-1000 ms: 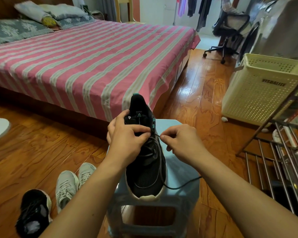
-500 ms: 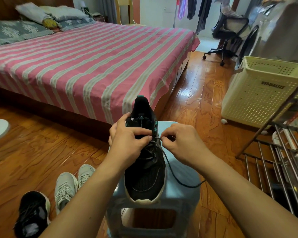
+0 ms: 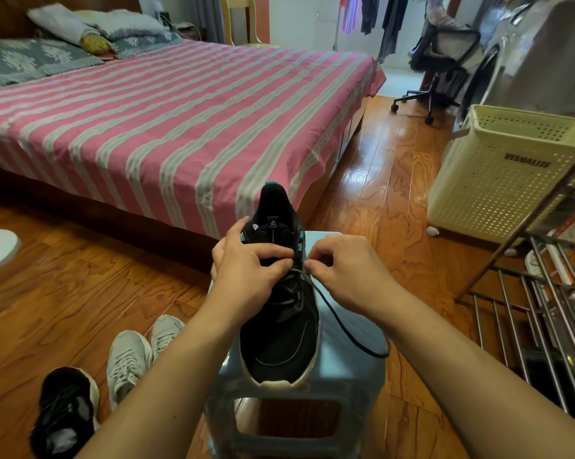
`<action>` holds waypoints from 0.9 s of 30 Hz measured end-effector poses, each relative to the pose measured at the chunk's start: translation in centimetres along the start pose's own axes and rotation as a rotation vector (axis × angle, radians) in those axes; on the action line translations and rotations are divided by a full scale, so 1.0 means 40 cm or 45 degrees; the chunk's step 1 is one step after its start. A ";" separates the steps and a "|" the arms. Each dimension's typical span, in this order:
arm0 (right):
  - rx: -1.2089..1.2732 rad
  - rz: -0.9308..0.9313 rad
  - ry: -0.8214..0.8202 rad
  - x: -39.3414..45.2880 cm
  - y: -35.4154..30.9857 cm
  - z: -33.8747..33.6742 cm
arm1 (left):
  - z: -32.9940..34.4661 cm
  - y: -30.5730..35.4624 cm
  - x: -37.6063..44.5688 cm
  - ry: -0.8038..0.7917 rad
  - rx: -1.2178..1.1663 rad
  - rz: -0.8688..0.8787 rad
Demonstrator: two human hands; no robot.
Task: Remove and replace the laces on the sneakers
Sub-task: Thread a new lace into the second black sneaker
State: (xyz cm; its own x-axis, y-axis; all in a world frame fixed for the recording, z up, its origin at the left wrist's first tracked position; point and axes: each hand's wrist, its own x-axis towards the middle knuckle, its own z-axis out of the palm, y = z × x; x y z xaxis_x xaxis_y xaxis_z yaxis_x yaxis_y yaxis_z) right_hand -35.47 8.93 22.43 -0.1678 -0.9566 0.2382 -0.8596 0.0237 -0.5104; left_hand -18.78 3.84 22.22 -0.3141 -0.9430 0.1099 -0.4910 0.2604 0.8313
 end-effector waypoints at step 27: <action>-0.066 -0.210 0.035 0.002 0.025 -0.025 | -0.157 -0.095 0.059 0.846 -0.131 0.063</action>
State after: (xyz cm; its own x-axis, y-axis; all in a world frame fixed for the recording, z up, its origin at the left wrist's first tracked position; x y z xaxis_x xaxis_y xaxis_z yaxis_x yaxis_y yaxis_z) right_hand -36.83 9.18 22.75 -0.0350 -0.9406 0.3376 -0.9003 -0.1170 -0.4192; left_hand -12.54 -0.70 22.74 0.2485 -0.8661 0.4338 -0.3988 0.3166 0.8607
